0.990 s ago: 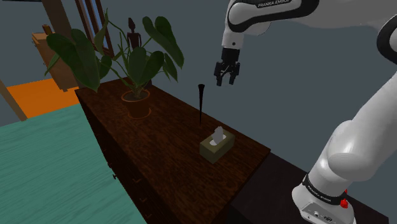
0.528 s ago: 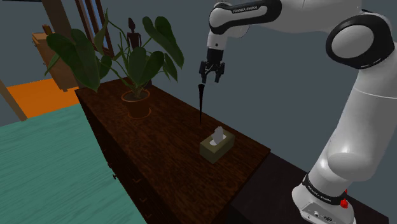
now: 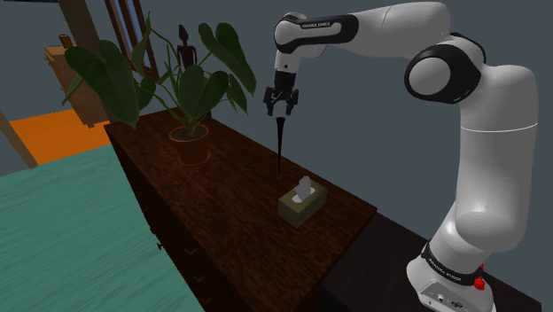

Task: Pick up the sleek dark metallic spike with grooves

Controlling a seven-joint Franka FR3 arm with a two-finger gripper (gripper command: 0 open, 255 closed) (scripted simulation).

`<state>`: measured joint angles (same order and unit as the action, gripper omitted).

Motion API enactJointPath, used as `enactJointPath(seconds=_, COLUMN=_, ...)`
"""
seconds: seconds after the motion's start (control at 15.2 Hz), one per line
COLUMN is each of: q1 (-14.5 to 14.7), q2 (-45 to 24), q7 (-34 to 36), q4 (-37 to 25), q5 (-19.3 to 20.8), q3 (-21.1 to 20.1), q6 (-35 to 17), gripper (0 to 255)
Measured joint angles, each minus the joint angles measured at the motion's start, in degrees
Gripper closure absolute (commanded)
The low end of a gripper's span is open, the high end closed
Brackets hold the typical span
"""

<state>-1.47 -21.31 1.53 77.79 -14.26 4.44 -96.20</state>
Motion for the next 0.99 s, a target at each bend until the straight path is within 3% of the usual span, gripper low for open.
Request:
enactJointPath(seconds=0.33, q1=0.23, q2=-0.05, q7=-0.55, q4=3.41, q5=-0.13, q3=-0.07, q6=-3.44, gripper=0)
enactJointPath(seconds=0.4, q1=0.25, q2=0.00, q7=-0.64, q4=3.89, q5=-0.15, q3=-0.07, q6=-3.85, gripper=255)
enactJointPath(seconds=0.99, q1=0.28, q2=0.15, q7=-0.71, q4=4.38, q5=-0.16, q3=-0.07, q6=-4.29, gripper=255)
